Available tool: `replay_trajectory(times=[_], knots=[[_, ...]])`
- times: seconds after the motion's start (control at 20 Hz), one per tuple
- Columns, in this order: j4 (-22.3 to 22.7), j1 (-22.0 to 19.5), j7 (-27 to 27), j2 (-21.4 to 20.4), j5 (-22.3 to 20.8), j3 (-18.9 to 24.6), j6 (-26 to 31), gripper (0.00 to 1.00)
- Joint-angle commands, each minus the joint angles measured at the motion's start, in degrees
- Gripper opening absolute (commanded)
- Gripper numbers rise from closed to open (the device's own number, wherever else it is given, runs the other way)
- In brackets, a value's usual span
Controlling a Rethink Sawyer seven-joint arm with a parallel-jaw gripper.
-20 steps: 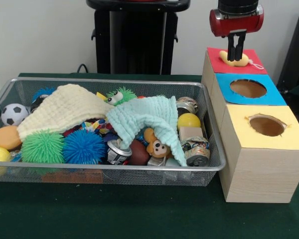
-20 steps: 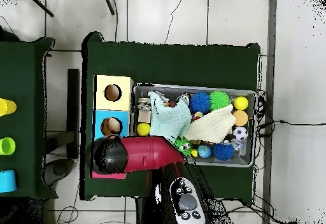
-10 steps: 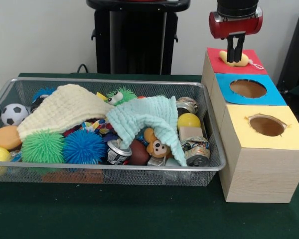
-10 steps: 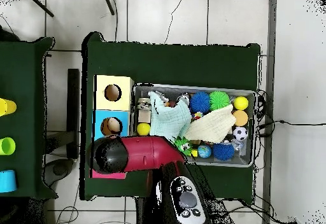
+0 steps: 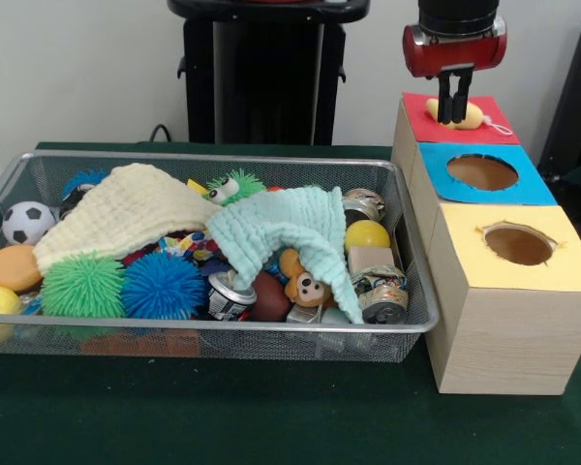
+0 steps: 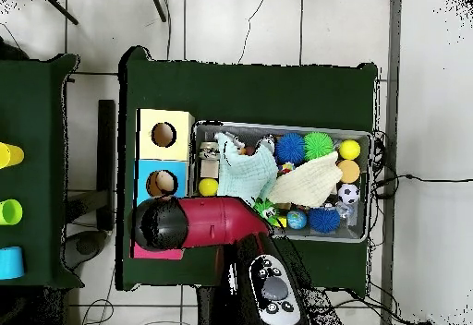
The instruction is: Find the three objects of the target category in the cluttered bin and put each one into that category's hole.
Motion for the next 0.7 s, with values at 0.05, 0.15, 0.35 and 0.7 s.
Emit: replay_trajectory(times=[0.05, 0.15, 0.35, 0.7], knots=[[-2.5, -0.8, 3.8, -0.2, 0.0, 1.9, 3.1, 0.0], [-1.3, -0.6, 4.0, -1.7, 0.4, 1.9, 4.2, 0.0], [1.6, -0.6, 4.1, -5.3, 1.2, 1.9, 5.9, 0.0], [4.2, -1.0, 3.8, -6.9, 1.9, 2.6, 5.6, 0.0]])
